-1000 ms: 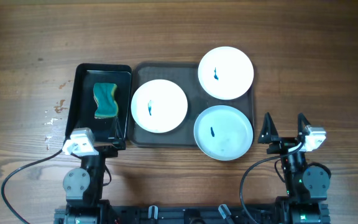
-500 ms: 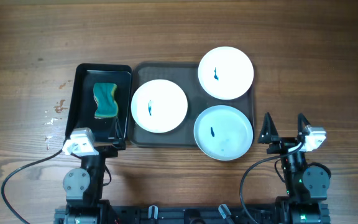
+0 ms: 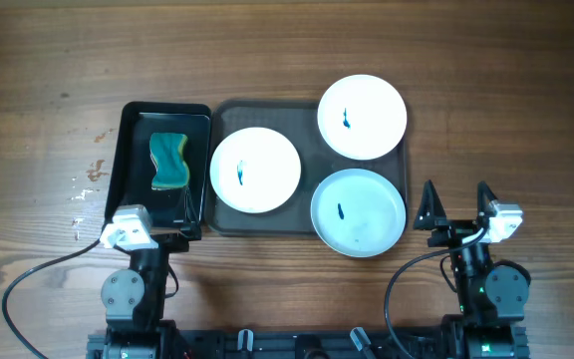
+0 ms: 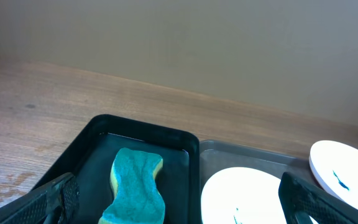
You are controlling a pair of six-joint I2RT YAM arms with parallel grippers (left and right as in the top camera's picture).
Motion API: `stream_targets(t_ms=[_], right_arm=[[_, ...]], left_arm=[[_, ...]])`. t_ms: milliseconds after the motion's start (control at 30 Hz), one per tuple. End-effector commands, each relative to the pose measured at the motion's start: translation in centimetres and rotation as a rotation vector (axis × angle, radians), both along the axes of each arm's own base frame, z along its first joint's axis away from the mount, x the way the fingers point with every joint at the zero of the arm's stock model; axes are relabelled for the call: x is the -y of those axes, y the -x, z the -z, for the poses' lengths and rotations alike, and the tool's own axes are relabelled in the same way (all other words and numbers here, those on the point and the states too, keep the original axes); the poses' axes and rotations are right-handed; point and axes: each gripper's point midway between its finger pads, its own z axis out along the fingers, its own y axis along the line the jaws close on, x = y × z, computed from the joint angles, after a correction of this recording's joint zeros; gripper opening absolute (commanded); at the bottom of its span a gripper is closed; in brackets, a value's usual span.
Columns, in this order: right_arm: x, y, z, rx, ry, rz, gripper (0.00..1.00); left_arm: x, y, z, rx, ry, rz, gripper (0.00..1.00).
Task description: Clean dirty plates on tray and stack at the side
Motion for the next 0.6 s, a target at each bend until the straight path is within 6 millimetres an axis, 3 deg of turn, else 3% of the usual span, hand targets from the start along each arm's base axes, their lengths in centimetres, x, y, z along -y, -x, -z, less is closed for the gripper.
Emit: stream_targets(t_ms=[0,233,400,567], right_arm=[[0.01,-0.05,0.17,-0.006,-0.004,0.003,1.00],[-0.02,-0.05,0.17,-0.006,-0.011,0.001,1.00],[-0.24,-0.08,0.33,-0.025,-0.195,-0.009,1.00],[-0.23,-0.07,0.32,-0.026,-0.208,-0.008,1.00]], left_arm=[[-0.31,0.00,0.06,0.004,-0.020,-0.014,1.00],[-0.31,0.00,0.05,0.005,-0.020,-0.014,1.00],[-0.31,0.00,0.05,0.005,-0.020,-0.014,1.00],[-0.31,0.00,0.05,0.005,-0.020,-0.014,1.00]])
